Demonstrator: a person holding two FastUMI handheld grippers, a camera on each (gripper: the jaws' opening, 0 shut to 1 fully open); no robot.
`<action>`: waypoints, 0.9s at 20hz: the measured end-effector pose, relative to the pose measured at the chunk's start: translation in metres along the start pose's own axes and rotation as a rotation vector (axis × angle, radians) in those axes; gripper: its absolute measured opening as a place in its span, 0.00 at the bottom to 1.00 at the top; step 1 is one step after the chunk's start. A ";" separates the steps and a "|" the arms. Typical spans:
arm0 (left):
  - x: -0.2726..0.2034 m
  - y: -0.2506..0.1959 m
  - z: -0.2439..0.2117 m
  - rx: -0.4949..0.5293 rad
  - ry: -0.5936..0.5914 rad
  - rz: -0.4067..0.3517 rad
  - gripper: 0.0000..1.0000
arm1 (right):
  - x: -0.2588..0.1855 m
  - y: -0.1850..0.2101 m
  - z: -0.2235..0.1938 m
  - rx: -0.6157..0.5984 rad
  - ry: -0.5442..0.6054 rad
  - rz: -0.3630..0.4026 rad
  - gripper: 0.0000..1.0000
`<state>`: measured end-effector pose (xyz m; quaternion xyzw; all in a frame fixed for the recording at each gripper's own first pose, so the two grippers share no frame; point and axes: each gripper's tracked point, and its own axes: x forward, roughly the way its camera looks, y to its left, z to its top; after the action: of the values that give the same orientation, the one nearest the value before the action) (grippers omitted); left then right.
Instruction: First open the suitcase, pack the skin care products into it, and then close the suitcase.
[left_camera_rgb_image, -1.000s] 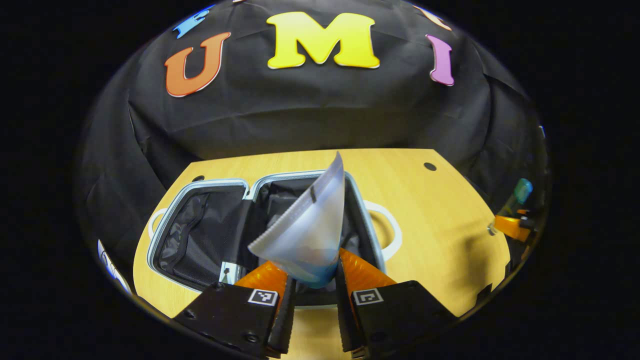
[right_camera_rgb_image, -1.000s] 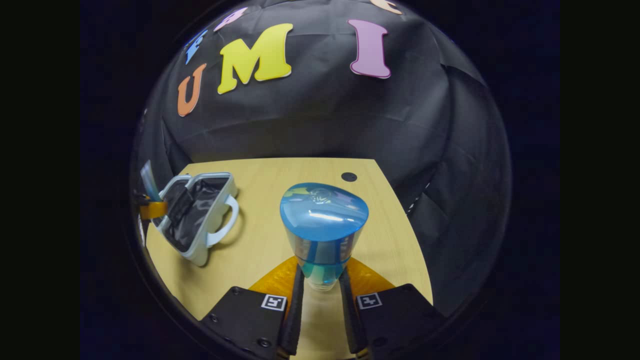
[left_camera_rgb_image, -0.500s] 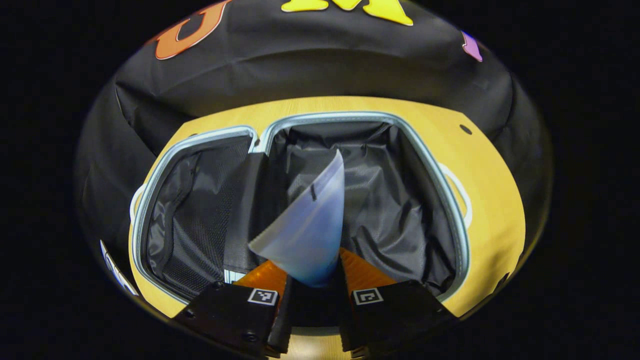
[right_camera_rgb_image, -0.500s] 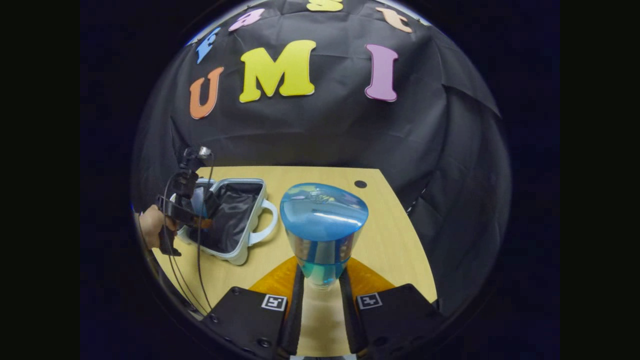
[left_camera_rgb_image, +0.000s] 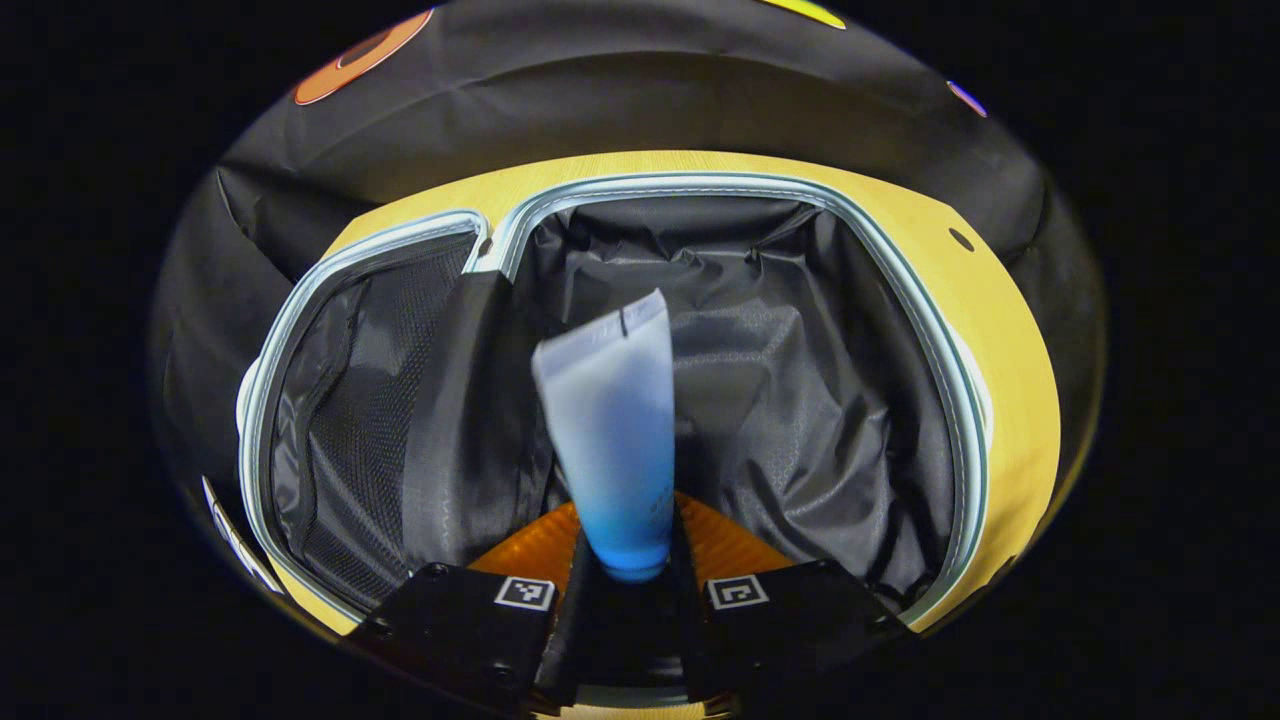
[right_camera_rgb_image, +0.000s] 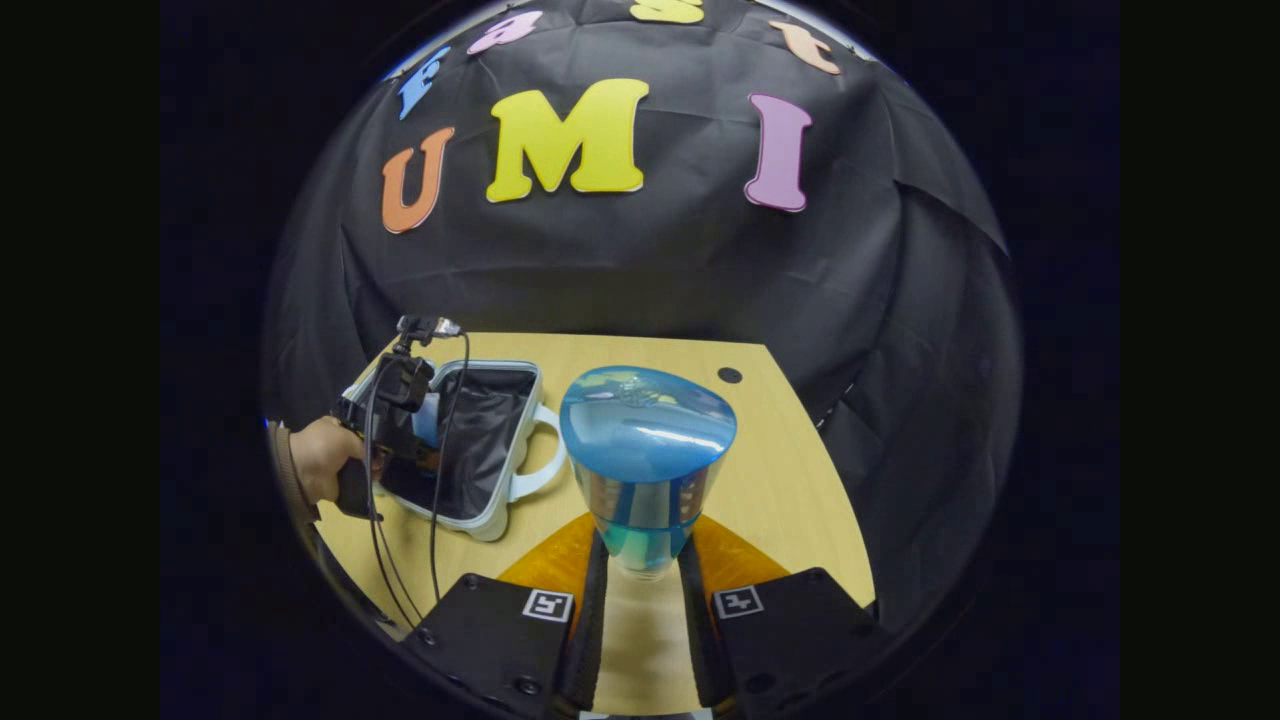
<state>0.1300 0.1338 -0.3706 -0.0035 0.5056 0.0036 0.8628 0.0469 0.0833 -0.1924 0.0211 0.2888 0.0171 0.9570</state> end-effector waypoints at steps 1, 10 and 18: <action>0.000 0.000 0.003 0.002 -0.002 0.003 0.42 | 0.003 0.005 0.001 -0.004 0.004 0.007 0.34; -0.010 -0.005 0.008 -0.029 -0.048 -0.024 0.61 | 0.012 0.049 0.018 -0.079 -0.003 0.094 0.32; -0.093 0.000 0.024 -0.014 -0.326 -0.110 0.77 | 0.045 0.135 0.030 -0.094 0.029 0.224 0.34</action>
<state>0.1053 0.1342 -0.2779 -0.0365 0.3580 -0.0398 0.9322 0.0981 0.2190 -0.1849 0.0080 0.2975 0.1379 0.9447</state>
